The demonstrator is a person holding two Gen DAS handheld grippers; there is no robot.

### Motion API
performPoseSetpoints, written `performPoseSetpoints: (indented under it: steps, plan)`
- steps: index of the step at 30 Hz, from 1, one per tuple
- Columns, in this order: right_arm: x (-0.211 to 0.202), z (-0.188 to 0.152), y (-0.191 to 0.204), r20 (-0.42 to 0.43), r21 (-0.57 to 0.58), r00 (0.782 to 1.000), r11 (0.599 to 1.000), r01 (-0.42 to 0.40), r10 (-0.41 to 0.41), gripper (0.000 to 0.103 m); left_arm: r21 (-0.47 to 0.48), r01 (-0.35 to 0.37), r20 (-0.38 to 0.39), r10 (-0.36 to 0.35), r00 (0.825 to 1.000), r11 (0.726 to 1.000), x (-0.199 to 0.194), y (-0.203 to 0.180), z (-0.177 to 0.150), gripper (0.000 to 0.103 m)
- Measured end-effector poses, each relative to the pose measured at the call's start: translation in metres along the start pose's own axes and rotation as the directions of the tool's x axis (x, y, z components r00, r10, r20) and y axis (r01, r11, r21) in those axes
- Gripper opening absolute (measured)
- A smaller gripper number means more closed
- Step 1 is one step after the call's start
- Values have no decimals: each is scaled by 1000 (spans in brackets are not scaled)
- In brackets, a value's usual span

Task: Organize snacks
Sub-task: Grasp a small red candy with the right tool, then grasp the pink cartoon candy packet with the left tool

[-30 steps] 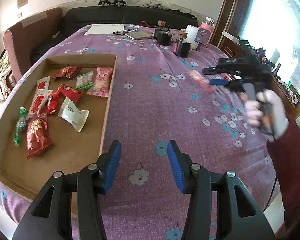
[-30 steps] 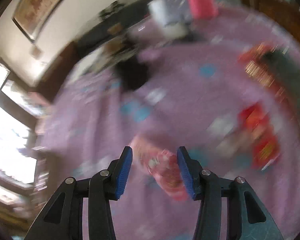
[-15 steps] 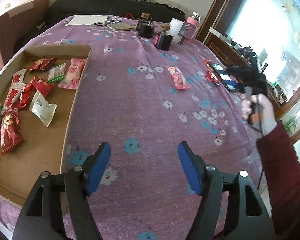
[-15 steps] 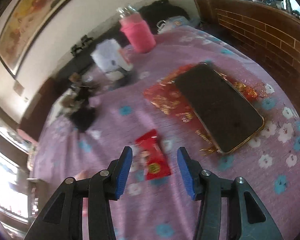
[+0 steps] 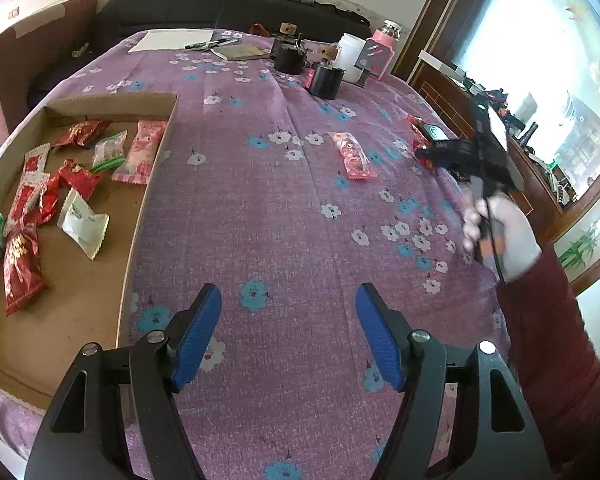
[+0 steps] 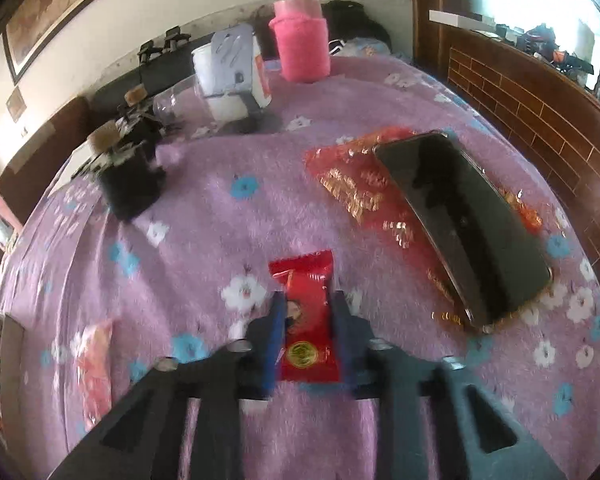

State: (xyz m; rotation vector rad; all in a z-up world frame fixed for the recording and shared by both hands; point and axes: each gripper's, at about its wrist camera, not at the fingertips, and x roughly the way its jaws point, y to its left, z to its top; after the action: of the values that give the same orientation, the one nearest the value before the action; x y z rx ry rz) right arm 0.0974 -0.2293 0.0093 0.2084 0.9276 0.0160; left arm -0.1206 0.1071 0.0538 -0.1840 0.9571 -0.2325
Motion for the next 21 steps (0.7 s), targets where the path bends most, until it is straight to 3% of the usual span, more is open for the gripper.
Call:
performPoseSetpoints:
  steps: [6,14,21]
  plan:
    - [-33,-48,1,-40,64,969,968,-241,244,21,5,-19,4,19,1000,1000,10,-10,29,69]
    - [-39,-63,4,-3,45,969,968,-248,248,22,3,-28,-28,28,999,1000,66,-38,83,69]
    - [-38,-59,-11,-4,115,961,955,-274,276,23,-11,-54,-132,52,990,998,140,-59,120,69]
